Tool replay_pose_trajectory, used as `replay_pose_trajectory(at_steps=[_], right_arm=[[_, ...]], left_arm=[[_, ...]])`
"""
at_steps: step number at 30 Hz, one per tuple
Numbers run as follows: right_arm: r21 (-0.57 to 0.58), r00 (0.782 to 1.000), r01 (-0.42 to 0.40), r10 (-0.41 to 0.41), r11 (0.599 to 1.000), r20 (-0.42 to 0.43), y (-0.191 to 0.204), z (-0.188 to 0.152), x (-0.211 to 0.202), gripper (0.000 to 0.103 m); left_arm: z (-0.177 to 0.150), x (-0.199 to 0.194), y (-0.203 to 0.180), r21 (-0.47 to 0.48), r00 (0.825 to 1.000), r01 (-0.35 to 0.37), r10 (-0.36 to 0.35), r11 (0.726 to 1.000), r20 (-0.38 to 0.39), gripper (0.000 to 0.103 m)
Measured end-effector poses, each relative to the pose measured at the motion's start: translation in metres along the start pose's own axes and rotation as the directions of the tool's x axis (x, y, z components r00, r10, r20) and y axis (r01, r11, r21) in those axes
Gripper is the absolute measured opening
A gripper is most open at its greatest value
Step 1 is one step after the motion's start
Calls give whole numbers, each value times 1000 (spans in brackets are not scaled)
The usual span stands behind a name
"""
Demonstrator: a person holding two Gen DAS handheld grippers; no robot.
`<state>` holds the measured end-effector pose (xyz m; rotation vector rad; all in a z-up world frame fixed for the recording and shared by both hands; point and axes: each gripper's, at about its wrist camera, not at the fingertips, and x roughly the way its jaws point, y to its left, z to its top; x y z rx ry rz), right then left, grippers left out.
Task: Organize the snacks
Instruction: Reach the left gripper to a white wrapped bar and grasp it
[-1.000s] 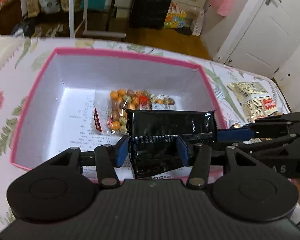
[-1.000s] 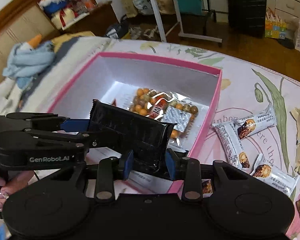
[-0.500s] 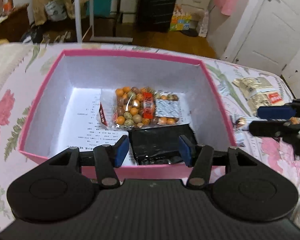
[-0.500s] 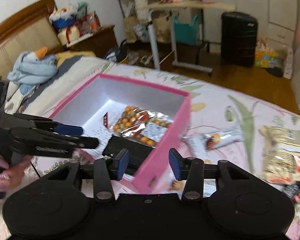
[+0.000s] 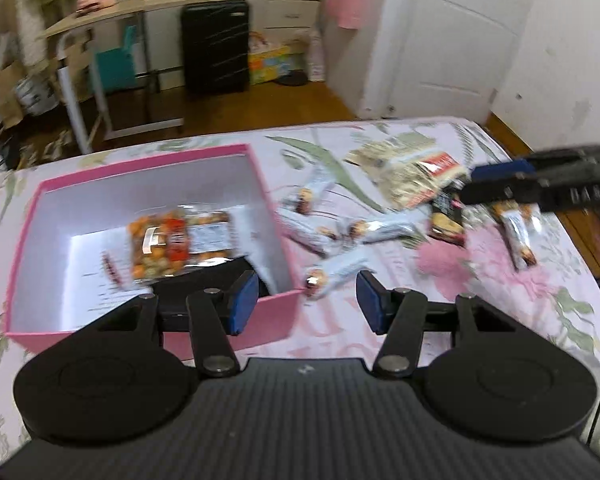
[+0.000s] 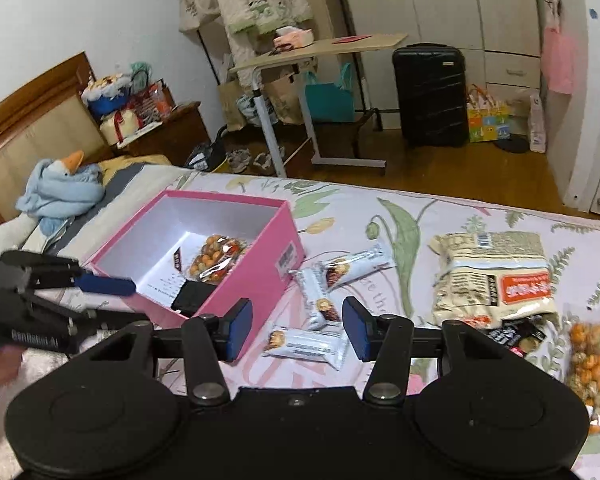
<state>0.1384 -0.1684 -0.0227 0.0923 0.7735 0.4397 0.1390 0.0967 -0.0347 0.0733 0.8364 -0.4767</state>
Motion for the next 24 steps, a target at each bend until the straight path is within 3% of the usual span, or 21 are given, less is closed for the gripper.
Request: replay_pose_trajectory(at_steps=[5,8,15,19,22,24], right_arm=[[-35,999,17,-17,999,-27,-14,-6,10,57],[-142,998,25,-33,990,-57,-21,-8,25,57],[-345,991,-17,-31,938,-134,-47,-16,76,57],[-409,980,-59,-25,911,-197,-56,-22,112,57],[-433,976,-74,-25,898,-217,-62,-23,136,57],[-441,979,-81,-12,894,-203,-68,-25,146,57]], left_arm=[[-3,28,-40,95,999,39,-36,995,-30,53],[-4,52,-58,164,997,53,-44,985,-61,53],[-1,128,-73,318,990,-26,68,948,-120,53],[3,164,-82,409,969,-48,141,911,-201,54],[2,186,-94,493,933,-81,239,866,-268,55],[4,196,-96,503,927,-86,254,860,-276,55]])
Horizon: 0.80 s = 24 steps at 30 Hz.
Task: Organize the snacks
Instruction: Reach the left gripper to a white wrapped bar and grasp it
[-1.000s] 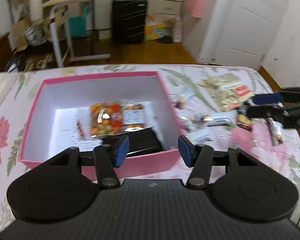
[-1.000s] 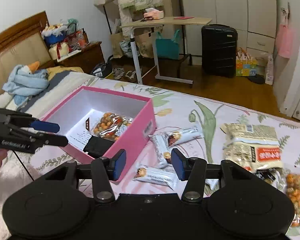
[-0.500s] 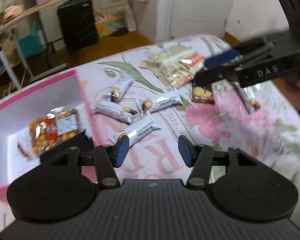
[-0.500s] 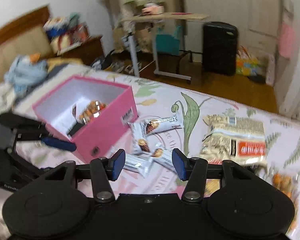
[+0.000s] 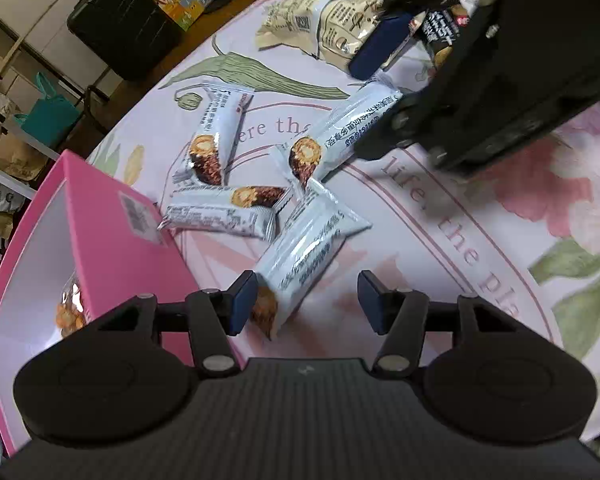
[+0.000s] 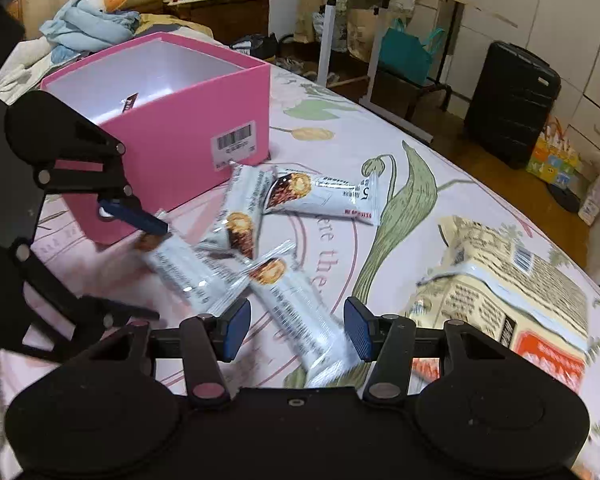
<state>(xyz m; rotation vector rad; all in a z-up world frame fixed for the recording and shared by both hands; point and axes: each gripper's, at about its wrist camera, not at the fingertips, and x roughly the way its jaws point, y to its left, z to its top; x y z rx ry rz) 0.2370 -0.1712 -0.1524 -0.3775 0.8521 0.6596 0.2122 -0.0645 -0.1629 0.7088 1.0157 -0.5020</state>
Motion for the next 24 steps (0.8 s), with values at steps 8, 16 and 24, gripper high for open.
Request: replay_pose_trajectory(at_steps=[8,16,24], right_arm=[[29,1000,4,-4,1000,4,-8,-14,14,63],[93,998,-19,24,995,-61,16,-27,-10,41],[141,986,-102,118,985,-114,37,-34,-19,44]], left_arm=[[19,19,-1,105,1000,-20,22,994,-18,62],[13,14,6,5,994,78,-77,997,-79,30],[3,3,14,-162,970,208,-225,965,-89,30]])
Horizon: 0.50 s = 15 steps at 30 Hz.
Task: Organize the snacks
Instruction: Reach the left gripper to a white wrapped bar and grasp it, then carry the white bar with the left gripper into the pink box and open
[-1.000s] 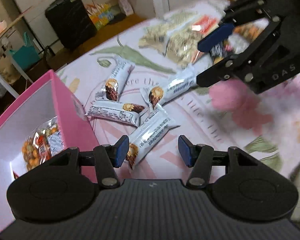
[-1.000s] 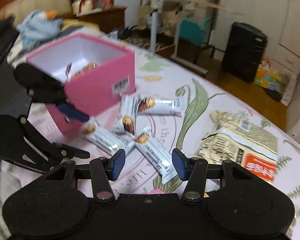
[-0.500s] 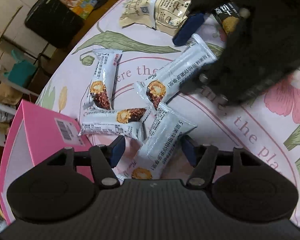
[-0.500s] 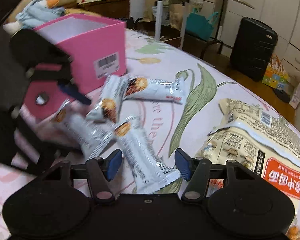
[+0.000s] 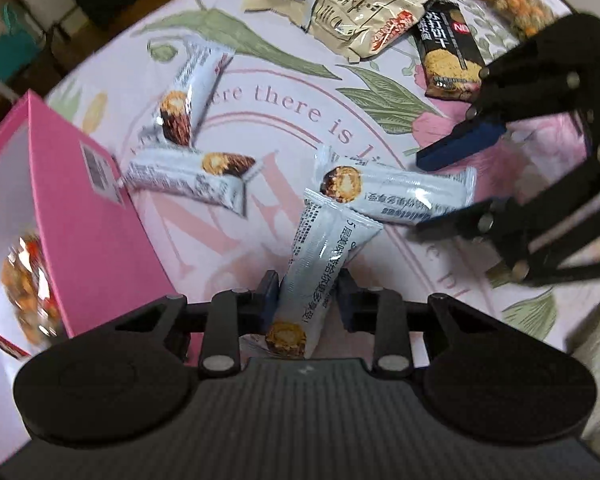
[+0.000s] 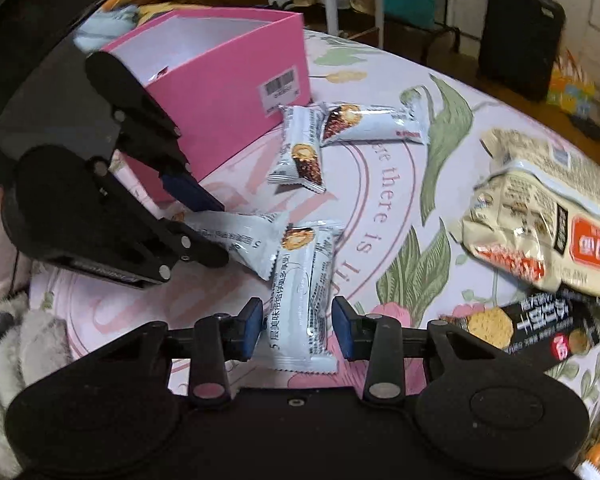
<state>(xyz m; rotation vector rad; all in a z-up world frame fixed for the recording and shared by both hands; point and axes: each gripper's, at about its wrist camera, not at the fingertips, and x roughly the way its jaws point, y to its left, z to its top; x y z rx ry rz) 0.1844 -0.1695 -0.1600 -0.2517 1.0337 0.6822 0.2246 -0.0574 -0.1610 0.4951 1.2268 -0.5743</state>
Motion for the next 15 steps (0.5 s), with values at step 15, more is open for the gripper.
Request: replay_pose_trajectory(at_steps=[15], right_arm=[[276,991,118,-132,954,33,9,-15,-27,35]], left_arm=[[-23,-18,6,-145,1000,30,-30,989,1,27]])
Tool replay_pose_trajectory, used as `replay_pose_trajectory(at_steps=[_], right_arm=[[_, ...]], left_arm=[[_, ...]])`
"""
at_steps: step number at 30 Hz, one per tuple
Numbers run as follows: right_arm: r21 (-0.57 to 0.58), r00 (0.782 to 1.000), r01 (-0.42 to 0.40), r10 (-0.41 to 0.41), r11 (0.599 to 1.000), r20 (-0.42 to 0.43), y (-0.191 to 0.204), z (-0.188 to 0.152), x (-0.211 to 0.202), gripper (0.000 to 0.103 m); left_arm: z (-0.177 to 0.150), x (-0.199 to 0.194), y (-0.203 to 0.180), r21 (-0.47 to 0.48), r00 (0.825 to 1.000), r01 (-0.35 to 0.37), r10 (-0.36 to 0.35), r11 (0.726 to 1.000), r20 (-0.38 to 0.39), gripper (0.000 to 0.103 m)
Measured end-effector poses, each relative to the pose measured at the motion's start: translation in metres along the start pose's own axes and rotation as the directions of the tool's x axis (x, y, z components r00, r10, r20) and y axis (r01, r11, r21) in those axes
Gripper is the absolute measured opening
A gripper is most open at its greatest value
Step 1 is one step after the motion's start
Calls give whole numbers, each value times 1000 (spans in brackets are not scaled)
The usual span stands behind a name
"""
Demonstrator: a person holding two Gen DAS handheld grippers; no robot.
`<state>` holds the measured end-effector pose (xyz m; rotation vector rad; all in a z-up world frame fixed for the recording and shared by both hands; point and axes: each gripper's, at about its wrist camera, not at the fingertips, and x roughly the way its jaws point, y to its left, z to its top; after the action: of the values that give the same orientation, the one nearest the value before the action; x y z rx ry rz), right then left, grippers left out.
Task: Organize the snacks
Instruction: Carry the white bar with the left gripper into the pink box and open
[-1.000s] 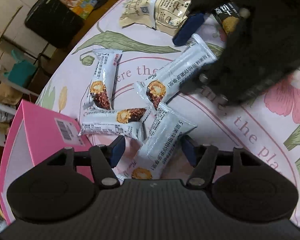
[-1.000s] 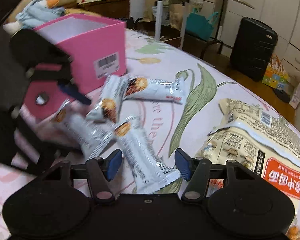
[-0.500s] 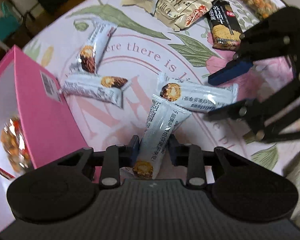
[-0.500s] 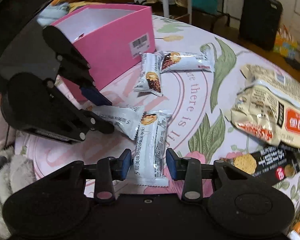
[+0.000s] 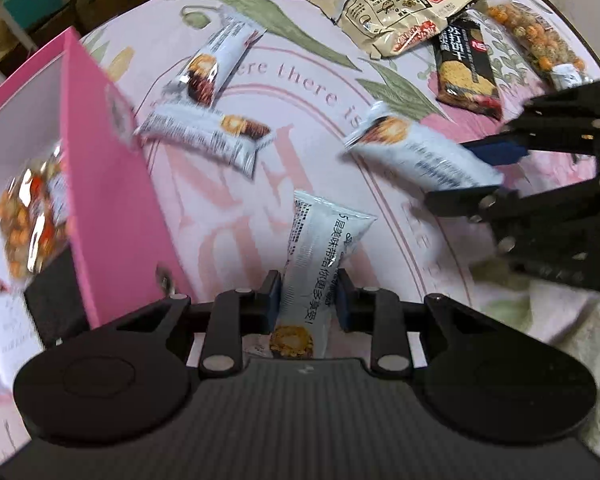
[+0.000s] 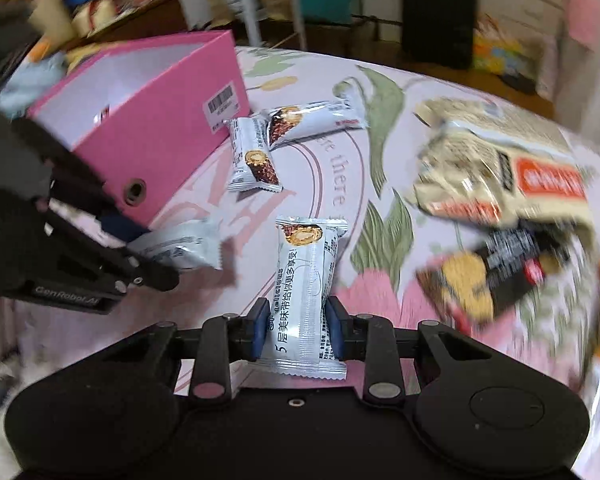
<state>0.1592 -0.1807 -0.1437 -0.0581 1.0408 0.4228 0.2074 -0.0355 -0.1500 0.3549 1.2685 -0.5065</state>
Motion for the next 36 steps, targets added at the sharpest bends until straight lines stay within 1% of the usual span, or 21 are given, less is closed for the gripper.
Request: replay_pose_trajectory(at_steps=[4,9,14,18,22,26,30,33,36], right_arm=[[66,1000,-3,2,998,3,5,-8,-29,35],[96,999,-48,49,994,-6,20,-11,-61,35],[78,996,-80,83,994,-30,48,-9,-83,35],[48,993,-116,117,992,-31,73,-4,-96,35],[14,986,-167,167,986,-15,101,6,-107,35],[-31,978,-206,206,978,12,127,24,-112,35],[-70,974,-219,222,973,38,146,51,-104,35],[-104,976,-200,208,974,64,156,71,-92,35],[-143,980,-168,181,975,84,166,91,-76,35]], left_arm=[[-23,-22,2,-36,999,26,-26,999,-20,27],[-47,-49,9,-70,999,43,-44,997,-17,27],[-66,-78,15,-96,998,70,-70,993,5,27],[-81,-105,22,-103,997,66,-62,992,41,27],[-100,-132,37,-127,996,68,-59,990,71,27],[-116,-154,62,-172,993,62,-43,983,113,27],[-124,-172,94,-237,984,62,-20,970,176,27],[-125,-177,123,-312,974,73,0,947,226,27],[-121,-173,151,-385,963,82,26,919,267,27]])
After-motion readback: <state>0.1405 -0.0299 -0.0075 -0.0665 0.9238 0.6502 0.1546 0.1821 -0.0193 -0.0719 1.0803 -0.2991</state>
